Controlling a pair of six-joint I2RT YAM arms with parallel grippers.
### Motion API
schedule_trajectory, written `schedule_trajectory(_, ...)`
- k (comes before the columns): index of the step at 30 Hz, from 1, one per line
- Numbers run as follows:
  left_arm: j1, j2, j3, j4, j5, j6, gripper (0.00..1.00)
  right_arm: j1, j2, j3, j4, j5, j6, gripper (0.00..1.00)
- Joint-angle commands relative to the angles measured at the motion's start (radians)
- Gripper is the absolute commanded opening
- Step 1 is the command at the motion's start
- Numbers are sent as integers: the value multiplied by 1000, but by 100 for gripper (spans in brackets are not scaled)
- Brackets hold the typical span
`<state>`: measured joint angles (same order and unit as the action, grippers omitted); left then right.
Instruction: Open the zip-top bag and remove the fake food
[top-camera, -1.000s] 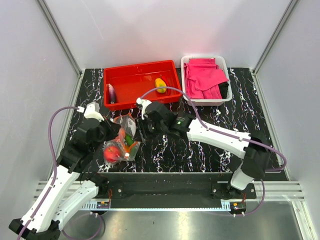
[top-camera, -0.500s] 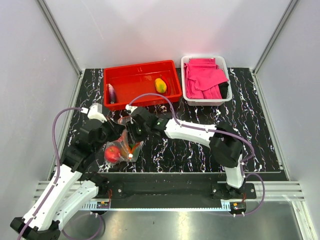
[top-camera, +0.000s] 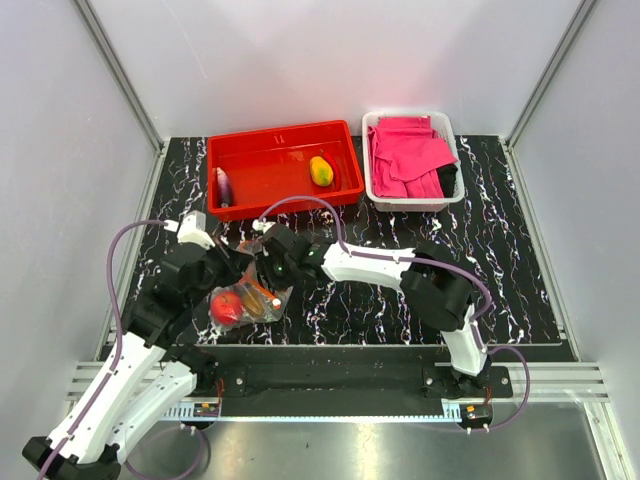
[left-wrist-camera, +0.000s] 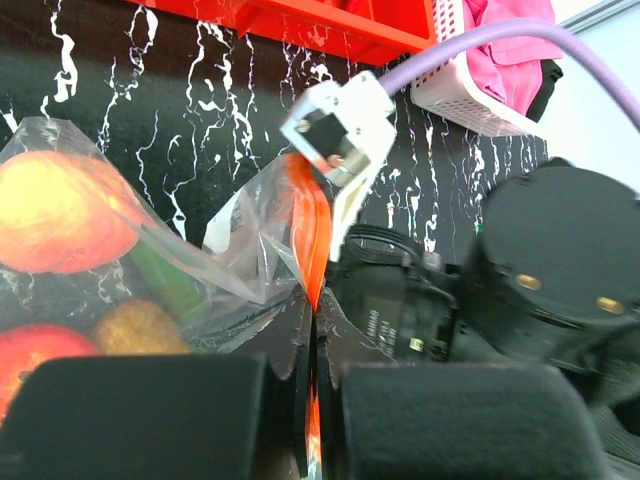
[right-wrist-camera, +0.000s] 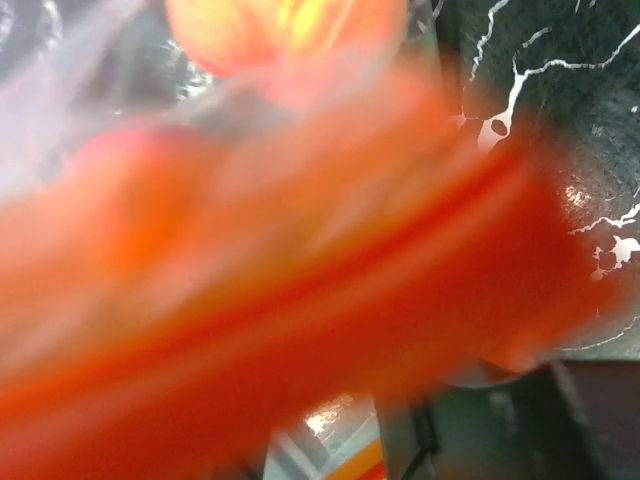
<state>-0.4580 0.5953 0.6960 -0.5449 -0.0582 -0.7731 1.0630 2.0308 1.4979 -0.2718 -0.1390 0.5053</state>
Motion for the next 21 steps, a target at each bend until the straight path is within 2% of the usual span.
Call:
schedule_trajectory(1,-2,-9,-13,59,18,1,0,0,42,-13,29,41,-34,50)
schedule_trajectory(4,-2,-12,-26,62,20,-8,0,0,63,-15,28,50,-43,53)
schedule_trajectory(13,-2,-32,-46,59,9,-6,0,2,132,-24,23,56,-57,55)
schedule_trajectory(18,-2,-42,-56,54,0,-6,0,0,137,-21,23,36,-48,52)
schedule_trajectory(21,-2,-37,-53,54,0,-3,0,2,106,-24,22,27,-51,46)
